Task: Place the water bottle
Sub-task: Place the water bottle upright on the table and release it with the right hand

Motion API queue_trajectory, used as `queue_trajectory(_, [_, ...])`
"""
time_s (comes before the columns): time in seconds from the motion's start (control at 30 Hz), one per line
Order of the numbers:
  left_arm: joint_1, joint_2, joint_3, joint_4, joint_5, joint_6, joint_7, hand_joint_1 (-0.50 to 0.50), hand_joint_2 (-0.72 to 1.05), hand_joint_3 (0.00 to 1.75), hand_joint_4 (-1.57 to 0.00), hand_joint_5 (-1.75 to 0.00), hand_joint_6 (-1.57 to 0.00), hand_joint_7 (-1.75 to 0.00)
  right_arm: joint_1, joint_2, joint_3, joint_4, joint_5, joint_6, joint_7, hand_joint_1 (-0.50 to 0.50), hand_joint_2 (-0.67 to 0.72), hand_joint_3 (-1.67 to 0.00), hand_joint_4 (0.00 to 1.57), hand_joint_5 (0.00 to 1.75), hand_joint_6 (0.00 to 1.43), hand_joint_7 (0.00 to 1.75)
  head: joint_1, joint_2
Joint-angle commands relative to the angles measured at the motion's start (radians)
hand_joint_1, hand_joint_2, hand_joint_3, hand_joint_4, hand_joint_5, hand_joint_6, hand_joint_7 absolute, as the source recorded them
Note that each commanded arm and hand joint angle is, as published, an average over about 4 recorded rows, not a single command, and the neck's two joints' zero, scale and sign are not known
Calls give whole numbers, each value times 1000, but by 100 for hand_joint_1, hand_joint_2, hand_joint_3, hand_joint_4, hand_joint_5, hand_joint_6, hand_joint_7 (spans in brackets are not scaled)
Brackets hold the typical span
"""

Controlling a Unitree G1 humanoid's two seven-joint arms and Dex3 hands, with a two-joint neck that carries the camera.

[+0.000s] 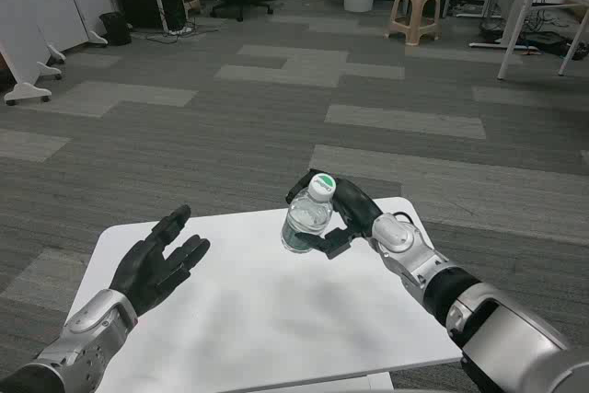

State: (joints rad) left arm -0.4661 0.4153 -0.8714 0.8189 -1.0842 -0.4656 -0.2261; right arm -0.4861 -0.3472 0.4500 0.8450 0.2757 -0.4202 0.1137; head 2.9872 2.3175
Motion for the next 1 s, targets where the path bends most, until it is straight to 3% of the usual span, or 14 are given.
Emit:
queue_trajectory(0.03, [6, 36, 31, 48, 32, -107, 4, 50, 105, 9, 0, -3, 0, 0, 1, 62, -57, 77, 7, -19, 61, -29, -54, -143, 128, 155, 94, 161, 101, -88])
queue_trajectory(0.1, [6, 36, 31, 48, 32, -107, 4, 50, 105, 9, 0, -8, 0, 0, 1, 62, -57, 77, 7, -19, 61, -29, -54, -143, 128, 155, 96, 161, 62, -52])
queue_trajectory(0.2, [6, 36, 31, 48, 32, -107, 4, 50, 105, 9, 0, -10, 0, 0, 1, 63, -57, 77, 7, -19, 61, -29, -54, -137, 128, 155, 97, 161, 62, -52])
queue_trajectory(0.33, [6, 36, 31, 48, 32, -107, 4, 50, 105, 9, 0, -8, 0, 0, 1, 63, -59, 76, 7, -19, 61, -29, -54, -143, 128, 155, 96, 157, 63, -52])
queue_trajectory(0.43, [5, 36, 31, 48, 32, -107, 4, 50, 105, 9, 0, -3, 0, 0, 1, 63, -63, 75, 7, -19, 61, -29, -54, -143, 128, 155, 96, 161, 64, -60])
queue_trajectory(0.57, [5, 36, 31, 48, 32, -107, 4, 50, 105, 9, 0, -10, 0, 0, -3, 63, -51, 85, 7, -19, 61, -29, -54, -143, 128, 155, 97, 161, 71, -91])
queue_trajectory(0.8, [4, 37, 31, 49, 32, -107, 4, 50, 105, 9, 0, -5, 0, 0, -28, 71, 22, 120, 5, -19, 59, -29, -54, -141, 126, 155, 93, 161, 72, -114])
queue_trajectory(1.0, [4, 37, 31, 49, 32, -107, 4, 50, 105, 9, 0, -5, 0, 0, -45, 88, 45, 131, -115, 17, 54, -29, -54, -141, 128, 155, 89, 161, 74, -121])
